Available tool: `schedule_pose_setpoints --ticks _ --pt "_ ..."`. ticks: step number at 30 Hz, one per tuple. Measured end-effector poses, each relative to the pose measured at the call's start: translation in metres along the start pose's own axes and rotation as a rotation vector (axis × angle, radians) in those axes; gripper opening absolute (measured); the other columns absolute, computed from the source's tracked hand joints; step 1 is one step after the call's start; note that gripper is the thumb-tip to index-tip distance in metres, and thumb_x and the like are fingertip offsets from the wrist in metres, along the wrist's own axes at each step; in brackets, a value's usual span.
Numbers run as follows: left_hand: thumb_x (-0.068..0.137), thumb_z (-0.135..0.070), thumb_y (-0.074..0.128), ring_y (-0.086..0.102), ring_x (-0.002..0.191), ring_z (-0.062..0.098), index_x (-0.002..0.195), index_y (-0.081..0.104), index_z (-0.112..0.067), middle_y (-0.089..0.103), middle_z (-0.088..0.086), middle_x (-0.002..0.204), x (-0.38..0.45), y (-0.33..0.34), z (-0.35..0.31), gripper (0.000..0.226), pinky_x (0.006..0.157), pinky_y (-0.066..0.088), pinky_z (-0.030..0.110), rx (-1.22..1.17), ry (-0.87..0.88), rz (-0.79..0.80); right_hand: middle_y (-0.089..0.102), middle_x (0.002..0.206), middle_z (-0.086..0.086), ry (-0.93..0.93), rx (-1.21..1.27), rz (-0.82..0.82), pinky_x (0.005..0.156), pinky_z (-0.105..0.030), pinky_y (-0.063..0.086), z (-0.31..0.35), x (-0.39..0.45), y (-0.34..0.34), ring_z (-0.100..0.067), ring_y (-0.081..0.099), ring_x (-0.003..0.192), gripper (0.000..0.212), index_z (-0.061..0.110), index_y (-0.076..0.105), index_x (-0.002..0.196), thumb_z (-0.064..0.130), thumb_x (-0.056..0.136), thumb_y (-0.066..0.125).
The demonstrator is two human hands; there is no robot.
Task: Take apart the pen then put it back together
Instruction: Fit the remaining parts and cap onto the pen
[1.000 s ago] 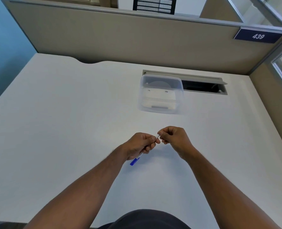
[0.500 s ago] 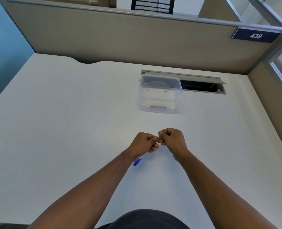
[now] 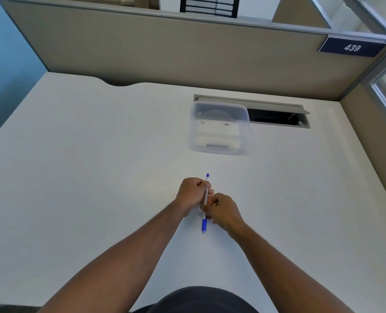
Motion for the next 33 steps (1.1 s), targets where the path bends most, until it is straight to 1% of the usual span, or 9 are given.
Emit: schedule_pose_setpoints --ticks 2,4,8,11,14,20,25,31,33 --pt "0.099 -0.014 0.057 0.079 0.079 0.022 0.093 0.074 -0.008 0.079 0.010 0.089 0.001 0.000 -0.002 0.019 0.073 0.064 0.033 -0.007 0.010 -0.002 0.076 0.083 -0.008 -0.001 -0.050 -0.036 0.078 -0.044 0.061 0.000 0.004 -0.001 -0.026 0.074 0.080 0.019 0.005 0.066 0.089 0.023 0.087 0.071" --pt "0.097 -0.013 0.054 0.076 0.085 0.025 0.094 0.074 -0.008 0.078 0.010 0.093 0.001 -0.007 -0.010 0.021 0.079 0.064 0.038 0.092 0.109 -0.102 0.075 0.082 -0.005 0.014 -0.099 -0.082 0.078 -0.042 0.060 0.000 0.010 -0.004 -0.026 0.072 0.081 0.018 0.008 0.066 0.088 0.025 0.087 0.071" --pt "0.102 -0.013 0.049 0.068 0.108 0.016 0.120 0.069 -0.013 0.073 0.001 0.119 -0.008 -0.025 -0.030 0.027 0.088 0.047 0.021 0.341 0.334 -0.342 0.070 0.077 0.000 0.026 -0.184 -0.126 0.074 -0.036 0.058 0.001 0.021 -0.006 -0.021 0.069 0.078 0.017 0.011 0.067 0.086 0.028 0.088 0.071" --pt "0.102 -0.011 0.049 0.061 0.121 0.015 0.129 0.064 -0.016 0.066 -0.001 0.132 -0.012 -0.030 -0.031 0.031 0.096 0.042 0.020 0.475 0.436 -0.357 0.067 0.073 0.001 0.025 -0.256 -0.141 0.066 -0.030 0.052 0.004 0.027 -0.005 -0.014 0.063 0.067 0.018 0.012 0.066 0.082 0.029 0.088 0.070" --pt "0.101 -0.008 0.047 0.051 0.135 0.020 0.136 0.058 -0.012 0.057 0.003 0.144 -0.015 -0.029 -0.027 0.036 0.109 0.039 0.029 0.657 0.540 -0.346 0.067 0.074 -0.003 0.025 -0.302 -0.167 0.064 -0.031 0.052 0.010 0.030 -0.003 -0.015 0.059 0.064 0.018 0.008 0.067 0.085 0.026 0.087 0.068" --pt "0.102 -0.014 0.049 0.025 0.154 0.023 0.155 0.034 -0.010 0.028 0.008 0.166 -0.013 -0.025 -0.005 0.056 0.122 0.024 0.038 0.931 0.579 -0.284 0.064 0.075 0.000 0.032 -0.347 -0.189 0.060 -0.026 0.045 0.013 0.030 -0.004 -0.017 0.063 0.069 0.017 0.011 0.064 0.087 0.027 0.088 0.067" --pt "0.105 -0.026 0.041 0.004 0.158 0.024 0.160 0.016 -0.012 0.009 0.009 0.171 -0.008 -0.027 0.010 0.062 0.125 0.011 0.044 1.133 0.549 -0.260 0.067 0.084 -0.001 0.032 -0.370 -0.188 0.066 -0.029 0.051 0.015 0.029 -0.004 -0.019 0.066 0.078 0.020 0.011 0.063 0.092 0.031 0.090 0.067" --pt "0.107 -0.036 0.035 -0.001 0.158 0.025 0.160 0.012 -0.012 0.002 0.010 0.171 -0.004 -0.029 0.015 0.063 0.125 0.004 0.046 1.226 0.518 -0.239 0.064 0.089 -0.002 -0.050 -0.399 -0.273 0.067 -0.032 0.050 0.017 0.026 -0.016 -0.019 0.062 0.078 0.022 0.013 0.059 0.089 0.034 0.094 0.064" --pt "0.107 -0.037 0.033 -0.003 0.158 0.024 0.161 0.011 -0.012 0.001 0.009 0.171 -0.004 -0.029 0.014 0.063 0.125 0.004 0.047 1.233 0.515 -0.238 0.061 0.103 -0.003 -0.159 -0.456 -0.360 0.077 -0.037 0.053 0.019 0.022 -0.026 -0.022 0.061 0.091 0.016 0.014 0.061 0.098 0.030 0.096 0.061"
Point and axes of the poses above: each hand's wrist, its own x-axis towards the middle knuckle, its own y-axis out of the palm, z = x × y, the point moved 6 cm from there along x, towards the middle knuckle
